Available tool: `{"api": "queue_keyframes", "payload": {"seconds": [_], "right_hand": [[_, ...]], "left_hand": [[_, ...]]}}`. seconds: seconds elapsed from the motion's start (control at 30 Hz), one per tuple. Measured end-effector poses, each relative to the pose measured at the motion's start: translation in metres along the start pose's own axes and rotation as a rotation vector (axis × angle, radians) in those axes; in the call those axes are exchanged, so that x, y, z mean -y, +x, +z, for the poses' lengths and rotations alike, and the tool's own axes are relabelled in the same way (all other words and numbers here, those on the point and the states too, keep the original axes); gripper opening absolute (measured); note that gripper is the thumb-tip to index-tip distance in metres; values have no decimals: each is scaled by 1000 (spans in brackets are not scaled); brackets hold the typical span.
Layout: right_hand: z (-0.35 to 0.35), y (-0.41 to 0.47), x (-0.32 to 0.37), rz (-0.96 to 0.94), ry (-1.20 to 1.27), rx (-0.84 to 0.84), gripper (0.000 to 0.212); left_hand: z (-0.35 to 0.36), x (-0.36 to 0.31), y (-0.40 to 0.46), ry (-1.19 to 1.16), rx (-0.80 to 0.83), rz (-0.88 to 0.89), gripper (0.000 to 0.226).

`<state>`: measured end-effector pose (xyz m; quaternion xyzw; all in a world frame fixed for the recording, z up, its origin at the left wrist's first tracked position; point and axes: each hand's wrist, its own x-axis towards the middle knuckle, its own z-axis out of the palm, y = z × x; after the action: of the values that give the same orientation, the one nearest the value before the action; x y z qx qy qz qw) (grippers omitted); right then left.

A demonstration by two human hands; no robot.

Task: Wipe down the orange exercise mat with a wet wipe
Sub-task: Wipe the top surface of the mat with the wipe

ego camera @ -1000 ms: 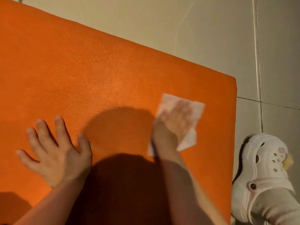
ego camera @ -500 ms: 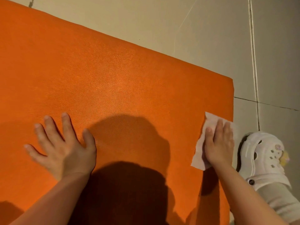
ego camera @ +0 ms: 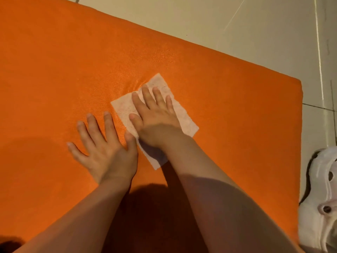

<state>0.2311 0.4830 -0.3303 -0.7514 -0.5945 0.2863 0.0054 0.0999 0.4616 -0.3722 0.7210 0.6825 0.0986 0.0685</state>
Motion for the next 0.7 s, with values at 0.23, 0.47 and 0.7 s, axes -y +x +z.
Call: {"api": "queue_keyframes", "payload": {"seconds": [0.23, 0.47, 0.7], "right_hand": [[3, -76, -85, 100, -91, -46, 57], [6, -121, -107, 542, 9, -134, 59], [29, -35, 13, 16, -11, -118, 55]], "left_hand": [[1, -2, 0, 2, -1, -3, 63], [0, 1, 1, -21, 12, -5, 61], [-2, 1, 2, 0, 68, -10, 64]]}}
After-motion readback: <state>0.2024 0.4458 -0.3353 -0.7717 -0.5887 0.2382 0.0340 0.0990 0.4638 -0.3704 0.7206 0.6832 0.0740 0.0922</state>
